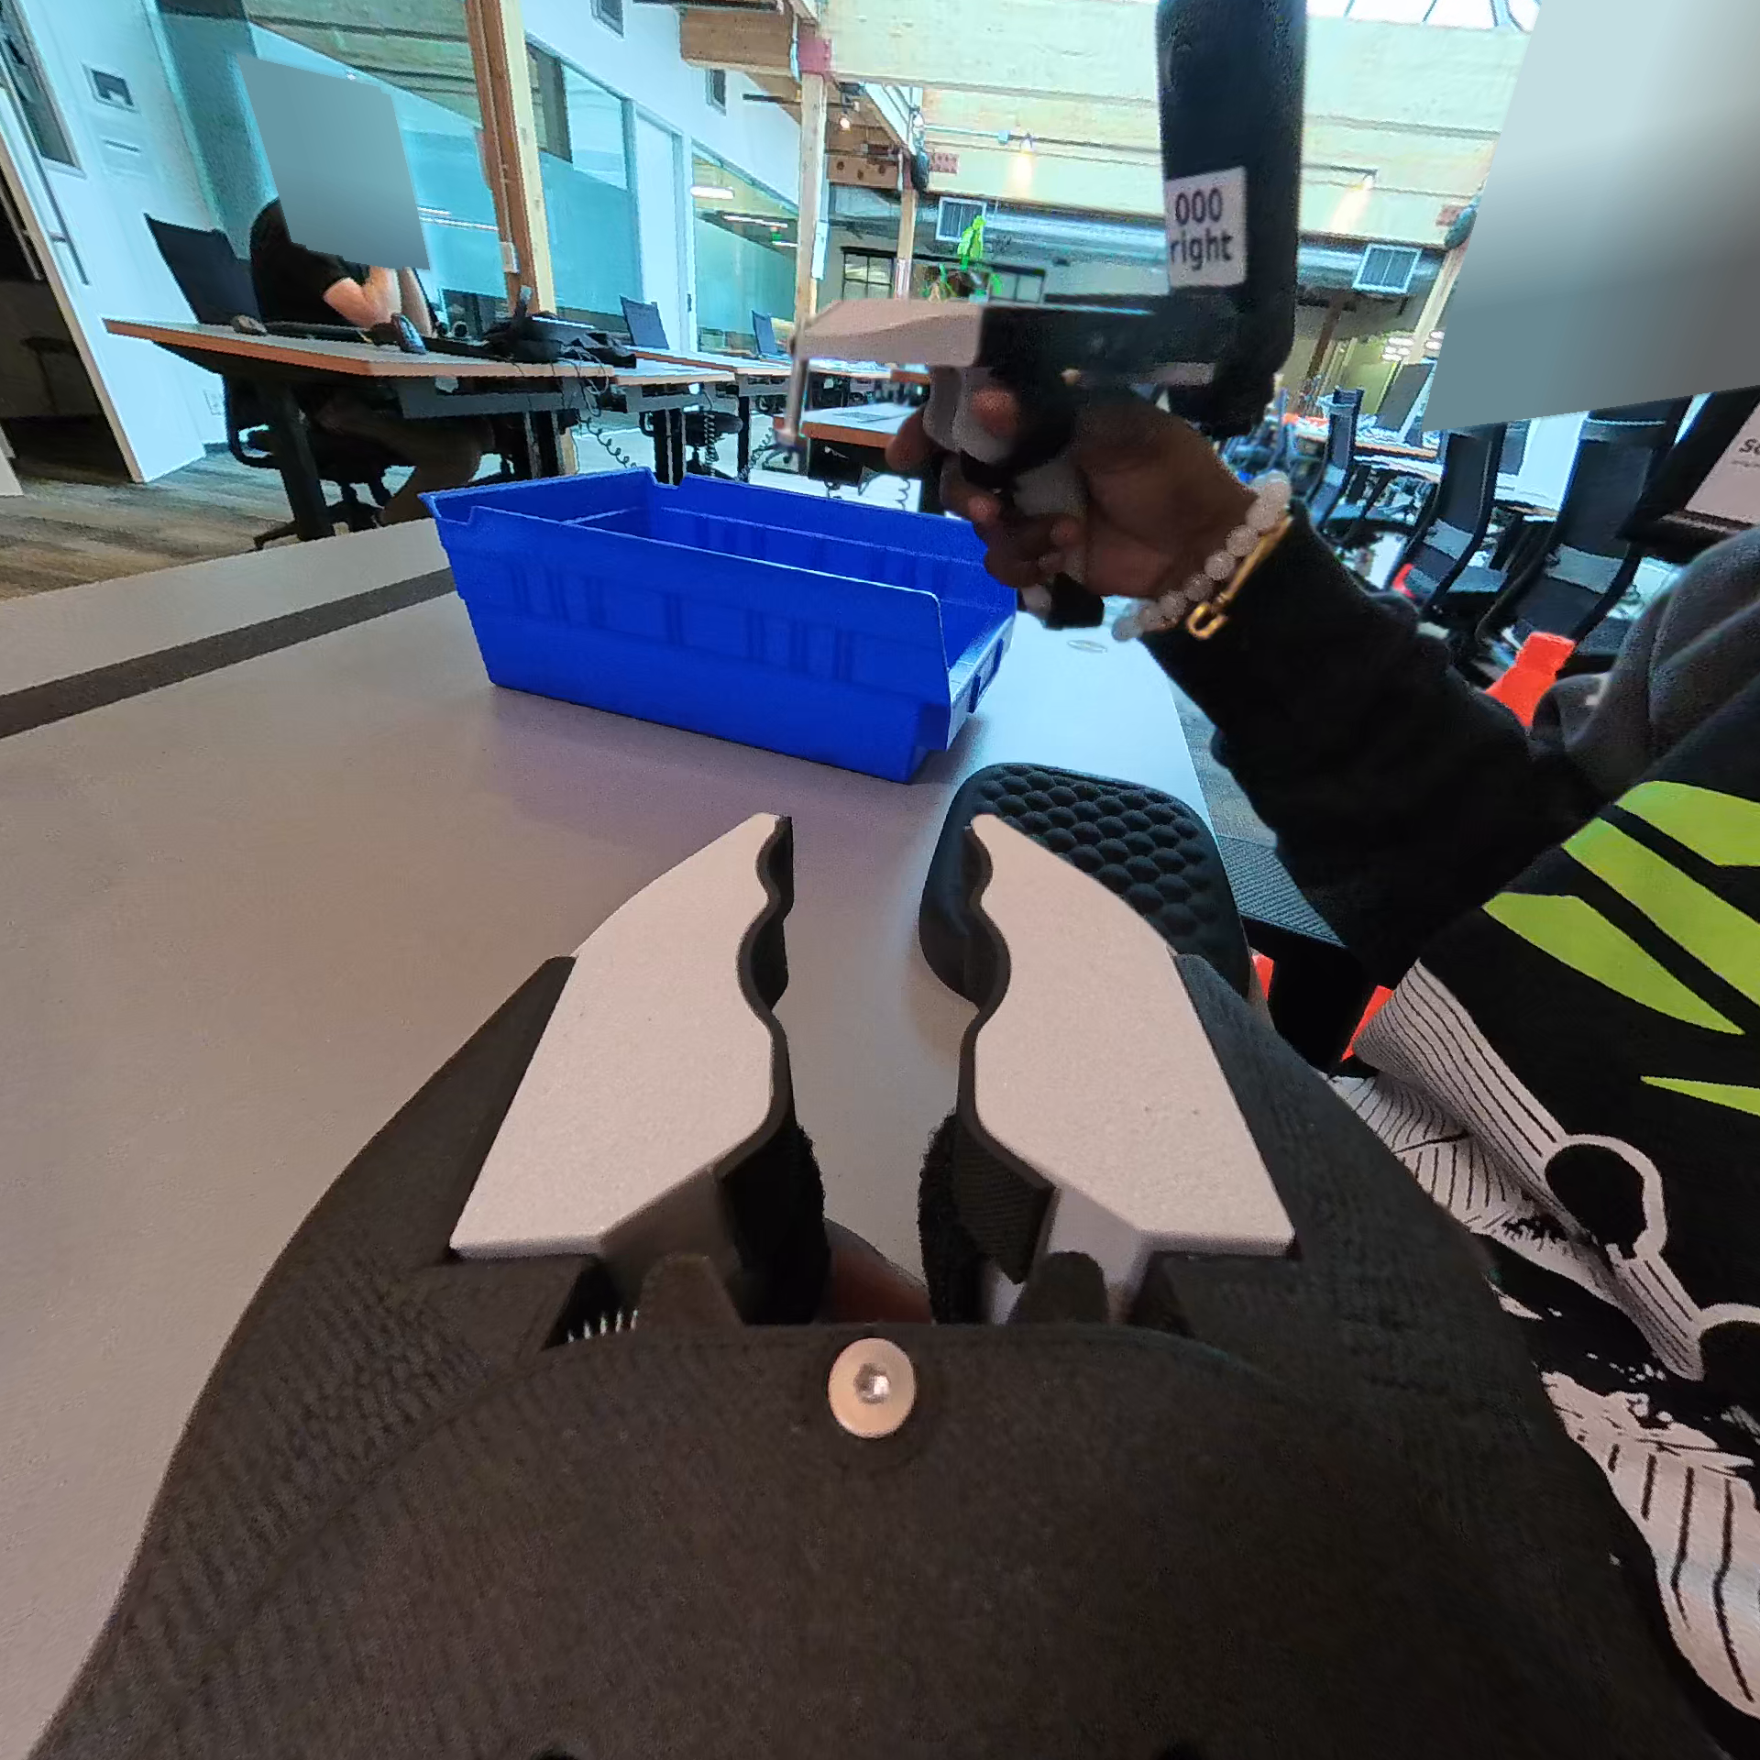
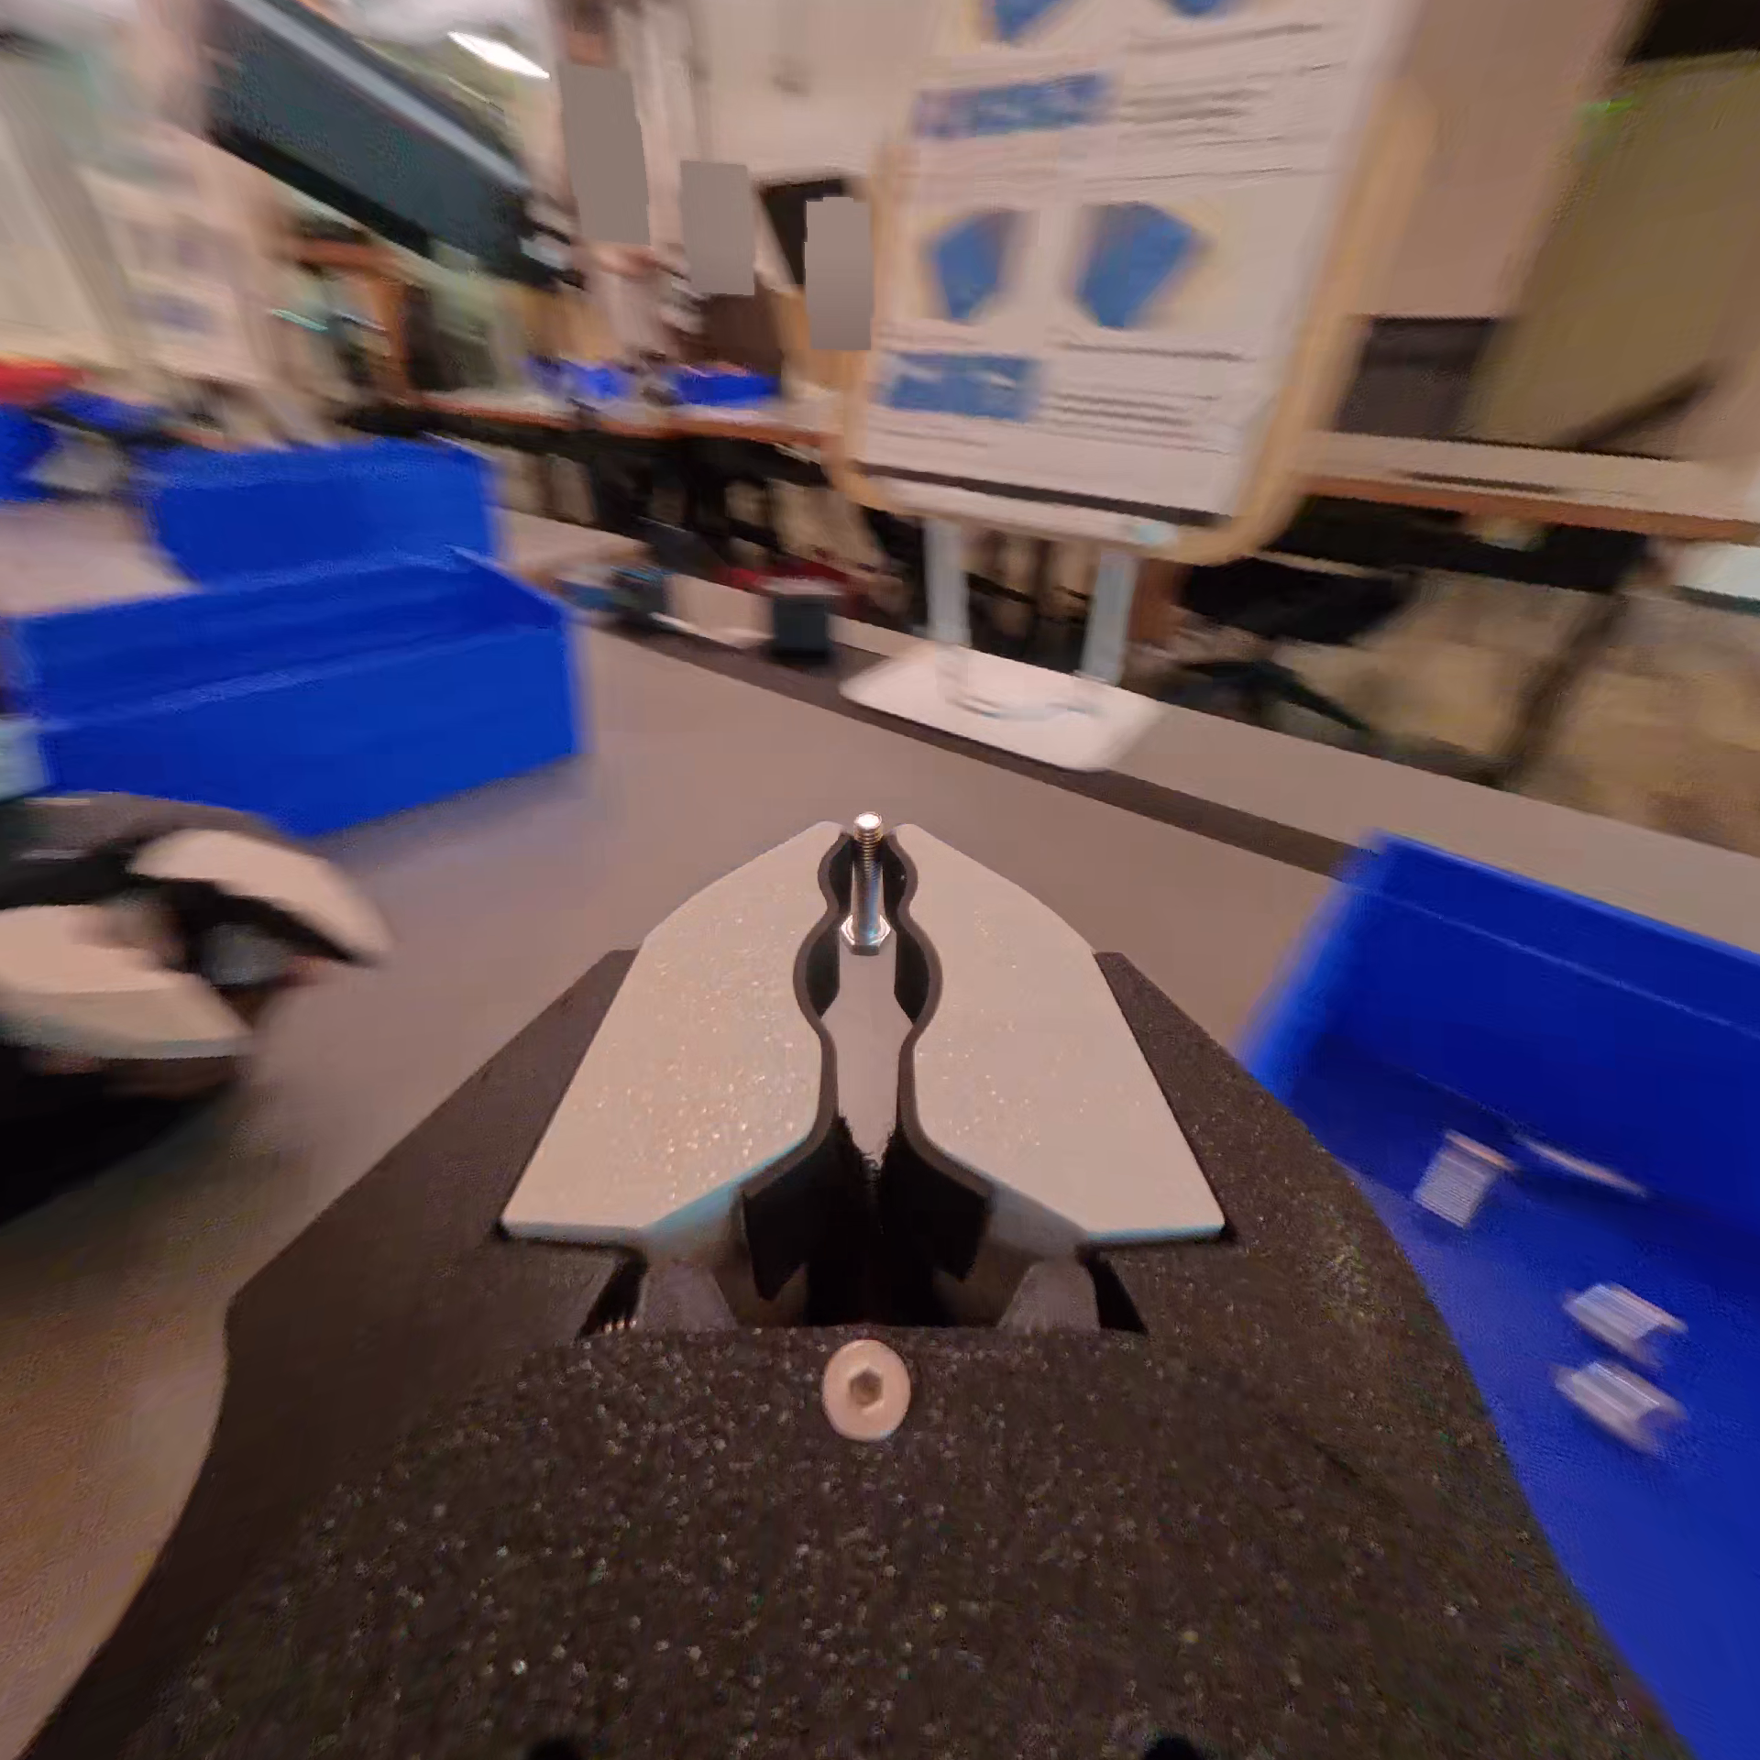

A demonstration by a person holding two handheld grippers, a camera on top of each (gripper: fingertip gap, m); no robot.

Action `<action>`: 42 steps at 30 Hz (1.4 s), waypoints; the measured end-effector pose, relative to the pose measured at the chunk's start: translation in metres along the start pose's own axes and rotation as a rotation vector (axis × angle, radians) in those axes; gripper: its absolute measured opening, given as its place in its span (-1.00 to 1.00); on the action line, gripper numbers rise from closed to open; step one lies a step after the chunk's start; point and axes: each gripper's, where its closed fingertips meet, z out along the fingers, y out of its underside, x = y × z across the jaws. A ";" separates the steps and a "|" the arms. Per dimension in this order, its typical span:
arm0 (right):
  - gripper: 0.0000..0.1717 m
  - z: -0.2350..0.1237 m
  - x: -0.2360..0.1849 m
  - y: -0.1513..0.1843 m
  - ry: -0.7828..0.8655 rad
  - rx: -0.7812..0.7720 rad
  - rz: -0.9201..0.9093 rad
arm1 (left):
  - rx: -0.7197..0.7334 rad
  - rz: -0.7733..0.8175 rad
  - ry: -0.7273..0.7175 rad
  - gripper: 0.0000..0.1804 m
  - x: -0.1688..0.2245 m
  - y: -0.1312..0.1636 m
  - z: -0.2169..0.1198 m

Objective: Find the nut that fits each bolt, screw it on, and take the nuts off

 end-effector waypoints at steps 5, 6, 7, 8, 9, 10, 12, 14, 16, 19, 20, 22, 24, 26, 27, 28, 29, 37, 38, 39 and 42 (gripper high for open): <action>-0.93 -0.028 0.116 0.059 0.346 -0.339 0.021 | 0.006 -0.011 -0.006 -0.63 -0.001 -0.001 -0.001; -0.93 -0.032 0.130 0.073 0.381 -0.404 0.035 | 0.006 -0.009 -0.009 -0.63 -0.002 -0.001 -0.001; -0.93 -0.034 0.141 0.085 0.405 -0.458 0.051 | 0.006 -0.007 -0.012 -0.63 -0.002 -0.001 -0.001; -0.93 -0.036 0.149 0.096 0.422 -0.503 0.067 | 0.005 -0.006 -0.015 -0.63 -0.003 -0.001 -0.001; -0.93 -0.036 0.155 0.105 0.435 -0.539 0.079 | 0.004 -0.006 -0.017 -0.63 -0.003 -0.001 -0.001; -0.93 -0.036 0.160 0.112 0.445 -0.565 0.088 | 0.004 -0.007 -0.019 -0.63 -0.003 0.000 -0.001; -0.93 -0.035 0.168 0.123 0.459 -0.596 0.102 | 0.006 -0.009 -0.020 -0.63 -0.004 -0.001 -0.001; -0.93 -0.033 0.173 0.132 0.469 -0.622 0.112 | 0.008 -0.010 -0.020 -0.63 -0.004 -0.001 -0.001; -0.93 -0.030 0.177 0.139 0.473 -0.640 0.119 | 0.007 -0.009 -0.020 -0.63 -0.004 -0.001 -0.001; -0.92 -0.030 0.181 0.145 0.483 -0.674 0.127 | 0.007 -0.008 -0.021 -0.63 -0.004 -0.001 -0.001; -0.92 -0.030 0.182 0.145 0.490 -0.671 0.122 | 0.007 -0.008 -0.022 -0.63 -0.004 -0.001 -0.001; -0.92 -0.030 0.183 0.146 0.492 -0.682 0.129 | 0.009 -0.008 -0.022 -0.63 -0.004 -0.001 -0.001; -0.92 -0.032 0.182 0.151 0.491 -0.713 0.135 | 0.009 -0.008 -0.023 -0.63 -0.004 -0.001 -0.001; -0.92 -0.033 0.183 0.152 0.496 -0.720 0.132 | 0.009 -0.007 -0.024 -0.63 -0.004 -0.001 -0.001; -0.92 -0.033 0.183 0.152 0.493 -0.719 0.133 | 0.009 -0.007 -0.024 -0.63 -0.004 -0.001 -0.001; -0.92 -0.033 0.183 0.152 0.492 -0.722 0.135 | 0.009 -0.008 -0.024 -0.63 -0.004 -0.001 -0.001; -0.92 -0.034 0.183 0.153 0.492 -0.728 0.139 | 0.009 -0.007 -0.025 -0.63 -0.004 -0.001 -0.001; -0.89 -0.039 0.183 0.161 0.496 -0.781 0.158 | 0.006 -0.007 -0.025 -0.63 -0.004 -0.001 -0.001; -0.86 -0.039 0.184 0.161 0.500 -0.776 0.158 | 0.006 -0.007 -0.025 -0.63 -0.004 -0.001 -0.001; -0.85 -0.038 0.184 0.158 0.507 -0.762 0.156 | 0.006 -0.008 -0.025 -0.63 -0.004 -0.001 -0.001; -0.82 -0.037 0.186 0.135 0.557 -0.644 0.118 | 0.007 -0.007 -0.026 -0.63 -0.005 -0.001 -0.001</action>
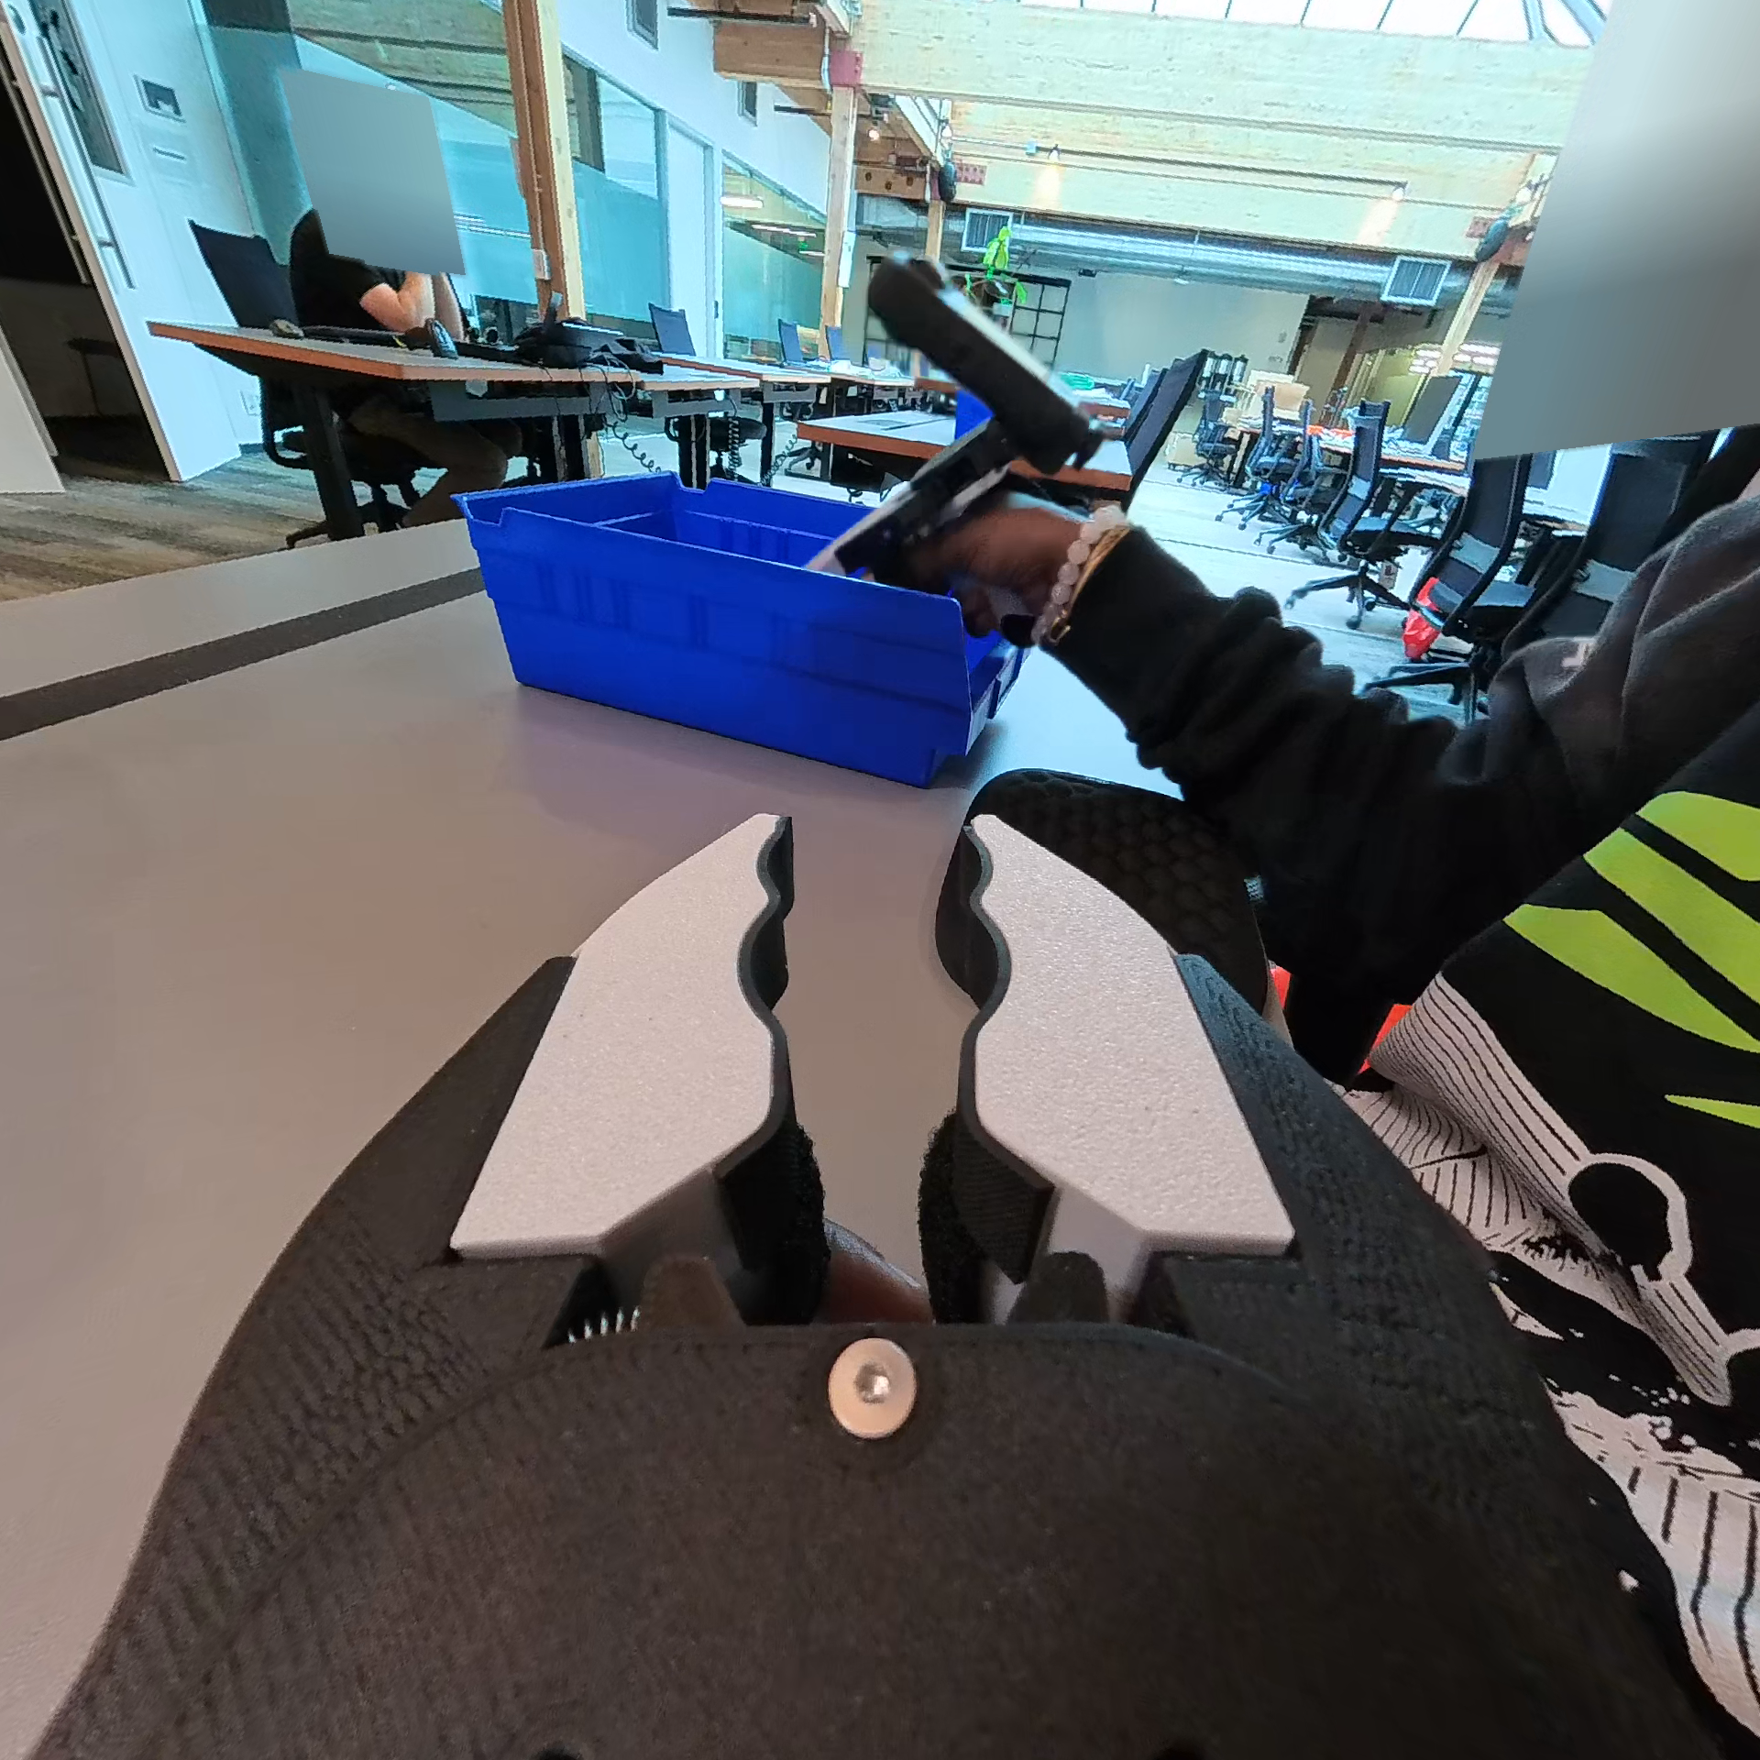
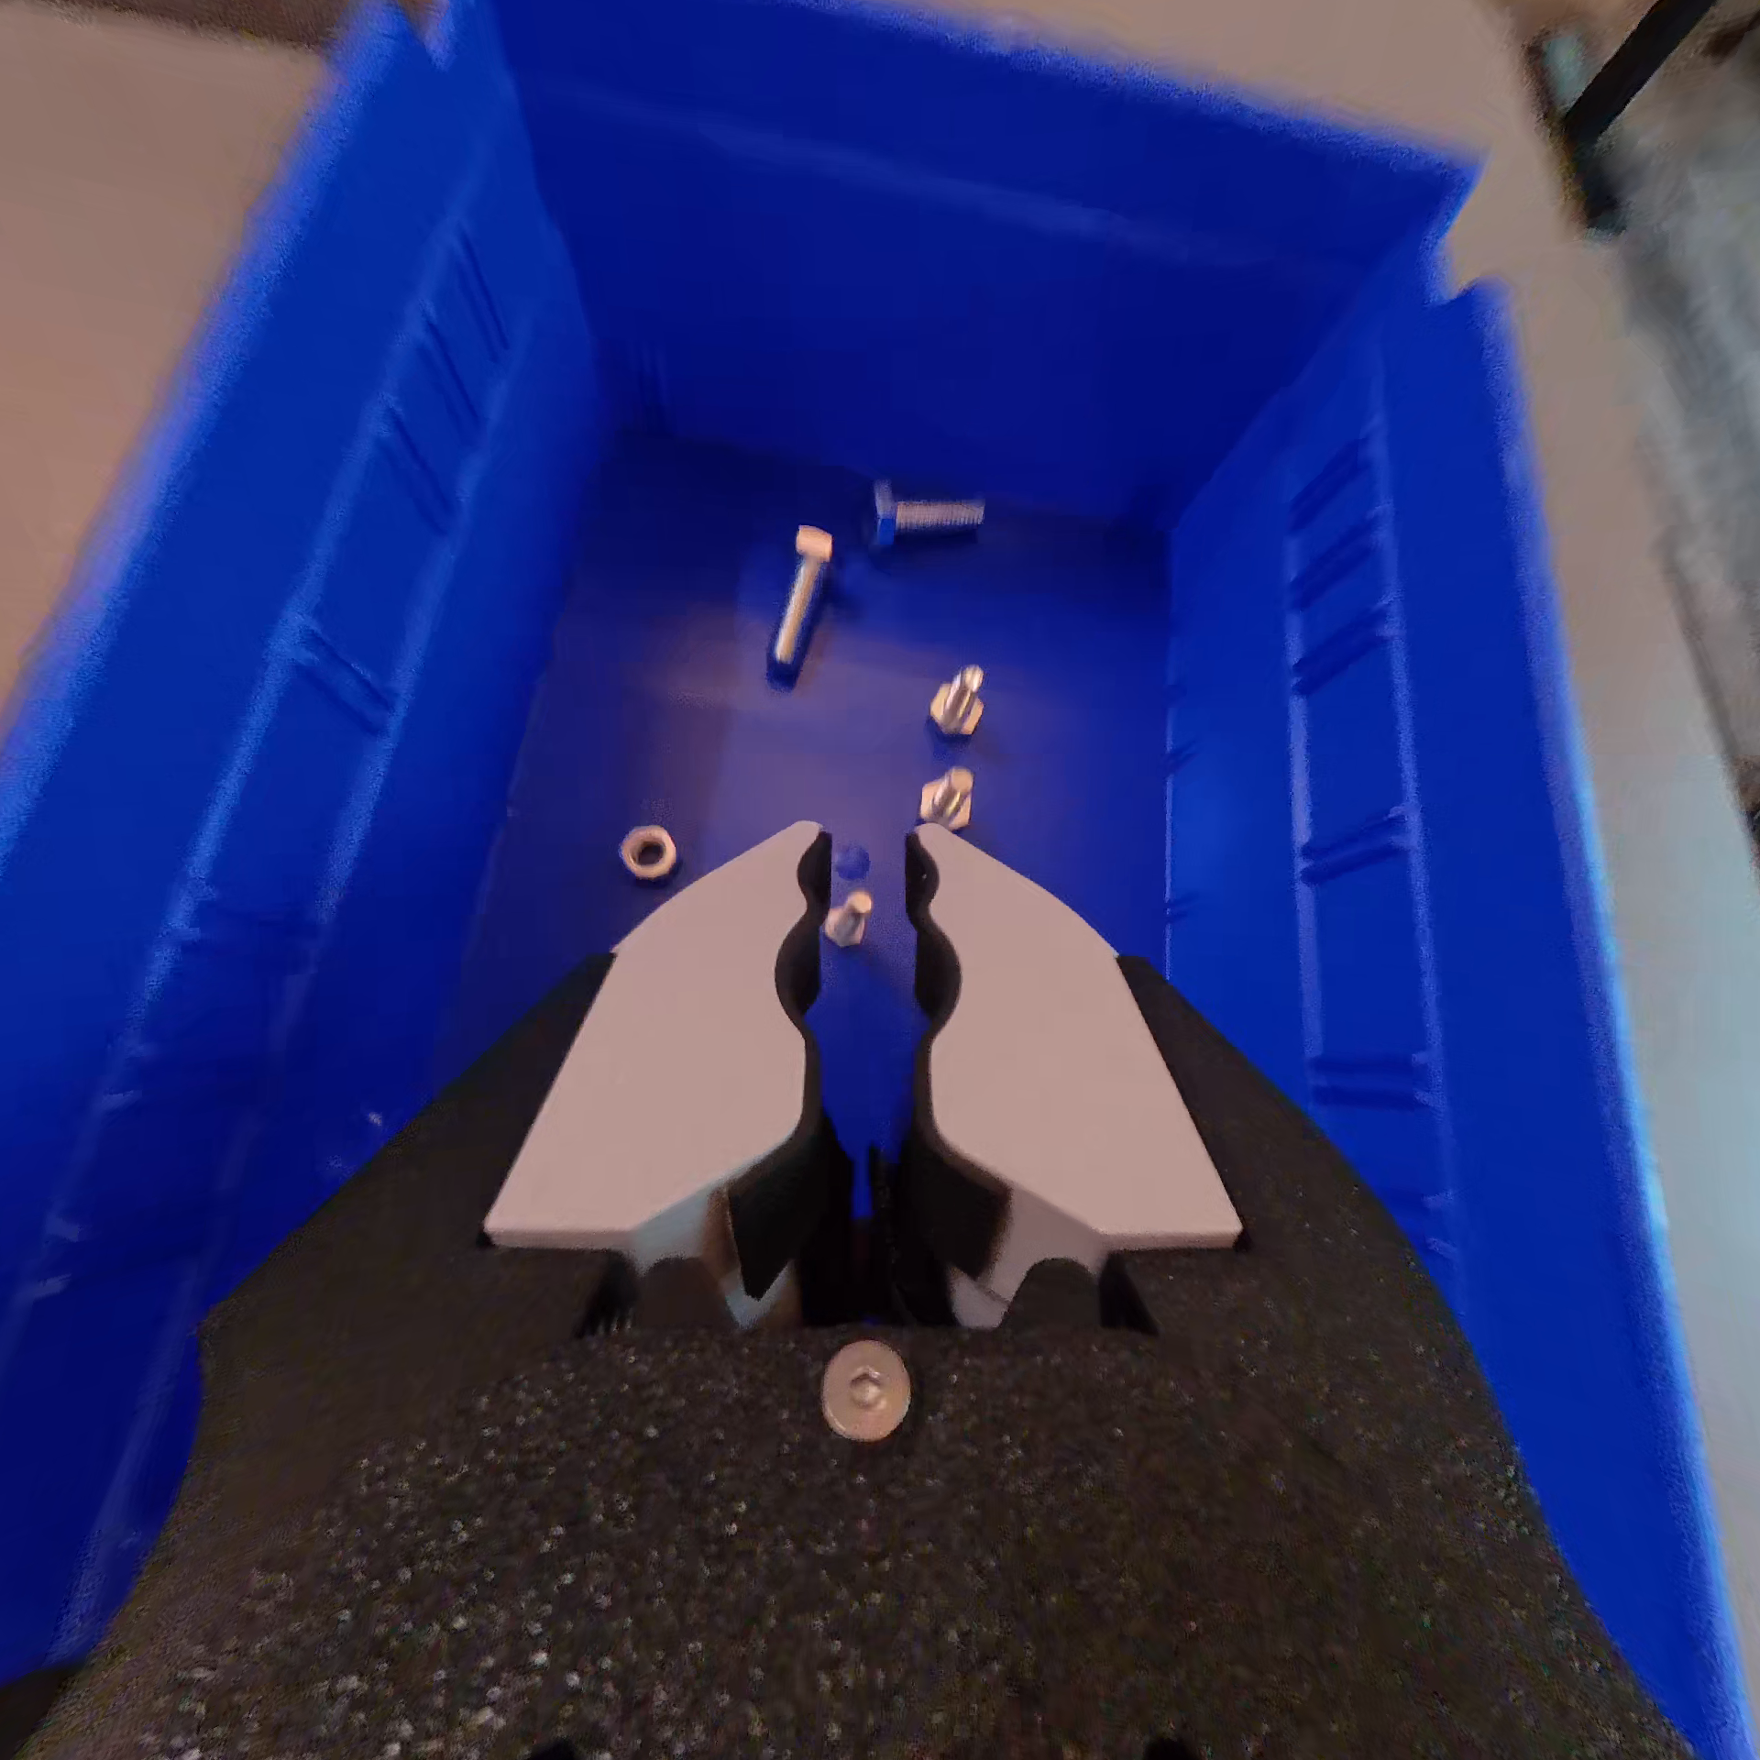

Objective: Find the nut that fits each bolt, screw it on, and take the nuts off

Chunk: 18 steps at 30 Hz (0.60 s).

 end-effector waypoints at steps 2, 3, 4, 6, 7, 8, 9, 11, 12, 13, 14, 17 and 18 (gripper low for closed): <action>-0.73 -0.017 -0.006 -0.020 0.011 0.130 -0.005 | -0.003 0.003 -0.001 -0.63 0.000 0.000 0.000; -0.66 -0.028 -0.012 -0.031 0.005 0.199 -0.010 | -0.005 0.005 -0.002 -0.63 0.000 0.001 0.000; -0.60 -0.040 -0.020 -0.041 -0.011 0.270 -0.019 | -0.007 0.006 -0.002 -0.63 0.000 0.001 0.001; -0.51 -0.067 -0.042 -0.060 -0.068 0.425 -0.042 | -0.008 0.005 -0.002 -0.63 0.000 0.001 0.001; -0.49 -0.083 -0.057 -0.069 -0.121 0.508 -0.058 | -0.007 0.004 -0.002 -0.63 0.000 0.001 0.000; -0.49 -0.099 -0.076 -0.076 -0.190 0.589 -0.073 | -0.005 0.004 -0.002 -0.63 0.000 0.001 0.000; -0.51 -0.115 -0.095 -0.080 -0.268 0.663 -0.087 | -0.003 0.004 -0.002 -0.63 0.000 0.000 0.000; -0.57 -0.142 -0.133 -0.080 -0.429 0.768 -0.107 | -0.002 0.004 -0.002 -0.63 0.000 0.000 0.000; -0.59 -0.151 -0.150 -0.076 -0.503 0.794 -0.111 | -0.002 0.003 -0.002 -0.63 0.000 0.000 0.000; -0.60 -0.157 -0.166 -0.070 -0.573 0.805 -0.115 | -0.002 0.002 -0.001 -0.63 0.000 0.000 0.000; -0.60 -0.160 -0.181 -0.063 -0.636 0.805 -0.122 | -0.002 0.002 -0.002 -0.63 0.000 0.000 0.000; -0.61 -0.154 -0.213 -0.041 -0.730 0.789 -0.160 | 0.002 0.001 -0.005 -0.63 -0.001 -0.001 -0.001; -0.61 -0.148 -0.219 -0.035 -0.741 0.777 -0.160 | 0.004 0.001 -0.007 -0.63 -0.001 -0.001 -0.001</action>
